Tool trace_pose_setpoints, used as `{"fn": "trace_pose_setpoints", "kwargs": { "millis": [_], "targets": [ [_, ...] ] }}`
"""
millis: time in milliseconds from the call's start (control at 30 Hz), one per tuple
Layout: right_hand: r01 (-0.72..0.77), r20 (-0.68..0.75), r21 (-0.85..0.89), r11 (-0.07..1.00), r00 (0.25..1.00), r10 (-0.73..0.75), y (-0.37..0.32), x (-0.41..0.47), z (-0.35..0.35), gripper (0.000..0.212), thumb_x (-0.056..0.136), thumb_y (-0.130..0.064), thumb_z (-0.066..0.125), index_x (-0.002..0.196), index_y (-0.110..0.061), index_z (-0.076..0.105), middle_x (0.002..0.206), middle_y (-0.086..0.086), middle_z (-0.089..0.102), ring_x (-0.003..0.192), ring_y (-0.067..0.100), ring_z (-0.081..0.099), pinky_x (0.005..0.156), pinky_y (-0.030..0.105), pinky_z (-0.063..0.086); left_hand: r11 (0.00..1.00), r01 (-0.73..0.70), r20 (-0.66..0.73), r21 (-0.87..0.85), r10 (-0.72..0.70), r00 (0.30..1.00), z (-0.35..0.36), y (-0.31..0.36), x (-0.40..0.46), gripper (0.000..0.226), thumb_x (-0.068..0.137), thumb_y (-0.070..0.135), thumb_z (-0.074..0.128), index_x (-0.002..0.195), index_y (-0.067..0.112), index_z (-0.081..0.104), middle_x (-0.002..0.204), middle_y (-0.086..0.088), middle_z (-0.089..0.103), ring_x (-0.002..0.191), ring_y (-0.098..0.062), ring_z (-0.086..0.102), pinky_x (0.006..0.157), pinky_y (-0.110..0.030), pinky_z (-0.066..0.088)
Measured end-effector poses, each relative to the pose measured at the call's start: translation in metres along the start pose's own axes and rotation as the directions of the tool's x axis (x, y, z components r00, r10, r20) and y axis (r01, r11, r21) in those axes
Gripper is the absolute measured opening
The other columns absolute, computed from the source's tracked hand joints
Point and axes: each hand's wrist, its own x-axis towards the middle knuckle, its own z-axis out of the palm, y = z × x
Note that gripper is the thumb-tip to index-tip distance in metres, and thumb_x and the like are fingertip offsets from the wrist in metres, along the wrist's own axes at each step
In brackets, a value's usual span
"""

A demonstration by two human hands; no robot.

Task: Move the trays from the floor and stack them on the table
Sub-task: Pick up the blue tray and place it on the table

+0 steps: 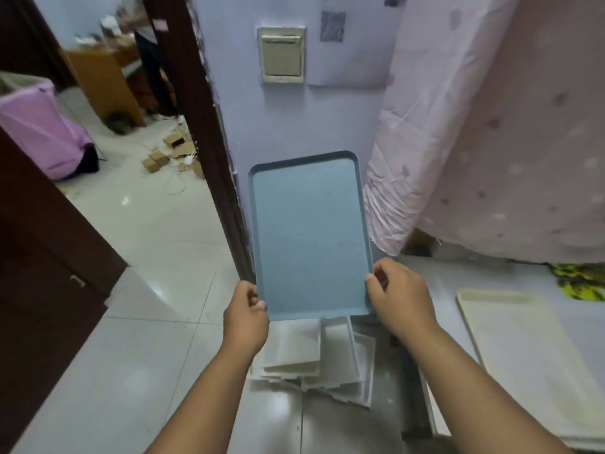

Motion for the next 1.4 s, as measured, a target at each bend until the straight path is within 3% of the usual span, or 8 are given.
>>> {"fn": "trace_pose_setpoints", "kwargs": {
  "millis": [200, 367, 567, 900, 1067, 1200, 1300, 1400],
  "targets": [
    [0.136, -0.228, 0.005, 0.991, 0.965, -0.131, 0.032, -0.001, -0.068, 0.037, 0.096, -0.035, 0.054, 0.066, -0.015, 0.046, 0.060, 0.001, 0.051, 0.056, 0.025, 0.048, 0.050, 0.037, 0.041, 0.971, -0.232, -0.079, 0.062, 0.236, 0.968, 0.016, 0.064, -0.043, 0.019, 0.095, 0.008, 0.052, 0.086, 0.024, 0.047, 0.085, -0.001, 0.062, 0.079, -0.024, 0.062, 0.069, -0.040, 0.054],
    [0.095, -0.400, 0.034, 0.995, 0.913, -0.074, 0.121, -0.009, -0.142, 0.040, 0.094, -0.032, 0.051, 0.062, -0.018, 0.033, 0.055, -0.003, 0.036, 0.053, 0.028, 0.039, 0.049, 0.035, 0.029, 0.927, -0.357, -0.078, 0.112, 0.366, 0.927, 0.103, 0.122, -0.086, 0.017, 0.095, 0.011, 0.054, 0.087, 0.024, 0.047, 0.081, 0.003, 0.061, 0.079, -0.029, 0.063, 0.069, -0.046, 0.058],
    [-0.060, -0.494, -0.028, 0.998, 0.869, 0.039, 0.251, -0.026, -0.217, 0.038, 0.098, -0.024, 0.055, 0.066, -0.017, 0.036, 0.062, 0.000, 0.039, 0.058, 0.029, 0.040, 0.053, 0.033, 0.027, 0.921, -0.360, 0.148, 0.151, 0.339, 0.929, 0.241, 0.164, -0.152, 0.018, 0.091, 0.008, 0.054, 0.085, 0.021, 0.043, 0.079, -0.007, 0.064, 0.077, -0.033, 0.064, 0.073, -0.047, 0.057],
    [-0.326, -0.247, -0.167, 0.931, 0.927, 0.281, 0.416, -0.064, -0.230, 0.031, 0.096, -0.024, 0.053, 0.068, -0.012, 0.052, 0.064, 0.004, 0.054, 0.056, 0.029, 0.047, 0.050, 0.029, 0.030, 0.911, -0.173, 0.511, 0.375, -0.047, 0.858, 0.374, 0.147, -0.230, 0.014, 0.071, 0.006, 0.056, 0.079, 0.013, 0.047, 0.075, -0.011, 0.070, 0.063, -0.027, 0.069, 0.051, -0.036, 0.056],
    [-0.413, -0.067, -0.192, 0.890, 0.910, 0.408, 0.450, -0.098, -0.203, 0.032, 0.095, -0.025, 0.053, 0.066, -0.013, 0.048, 0.066, 0.011, 0.061, 0.057, 0.030, 0.052, 0.051, 0.029, 0.036, 0.792, -0.196, 0.569, 0.578, -0.220, 0.792, 0.396, 0.119, -0.243, 0.025, 0.079, 0.009, 0.055, 0.103, 0.004, 0.057, 0.101, -0.017, 0.069, 0.079, -0.029, 0.070, 0.066, -0.035, 0.061],
    [-0.447, 0.059, -0.236, 0.863, 0.879, 0.472, 0.470, -0.127, -0.189, 0.032, 0.097, -0.026, 0.050, 0.067, -0.014, 0.049, 0.064, 0.002, 0.056, 0.057, 0.023, 0.054, 0.048, 0.025, 0.036, 0.679, -0.273, 0.604, 0.682, -0.312, 0.733, 0.408, 0.103, -0.257, 0.041, 0.090, 0.013, 0.067, 0.126, -0.005, 0.060, 0.134, -0.017, 0.055, 0.117, -0.032, 0.059, 0.093, -0.030, 0.050],
    [-0.454, 0.122, -0.269, 0.850, 0.859, 0.497, 0.478, -0.136, -0.186, 0.033, 0.098, -0.027, 0.048, 0.067, -0.016, 0.046, 0.060, -0.004, 0.048, 0.052, 0.015, 0.047, 0.045, 0.022, 0.030, 0.602, -0.355, 0.640, 0.715, -0.360, 0.679, 0.415, 0.093, -0.259, 0.039, 0.092, 0.016, 0.066, 0.125, -0.004, 0.063, 0.133, -0.018, 0.056, 0.122, -0.034, 0.055, 0.098, -0.035, 0.047],
    [-0.454, 0.162, -0.277, 0.847, 0.847, 0.507, 0.483, -0.139, -0.187, 0.033, 0.099, -0.028, 0.047, 0.068, -0.015, 0.045, 0.061, -0.003, 0.048, 0.055, 0.018, 0.050, 0.046, 0.023, 0.032, 0.648, -0.204, 0.598, 0.734, -0.475, 0.645, 0.419, 0.097, -0.265, 0.033, 0.093, 0.015, 0.062, 0.120, -0.004, 0.065, 0.116, -0.016, 0.065, 0.111, -0.030, 0.061, 0.087, -0.032, 0.051]
  ]
}}
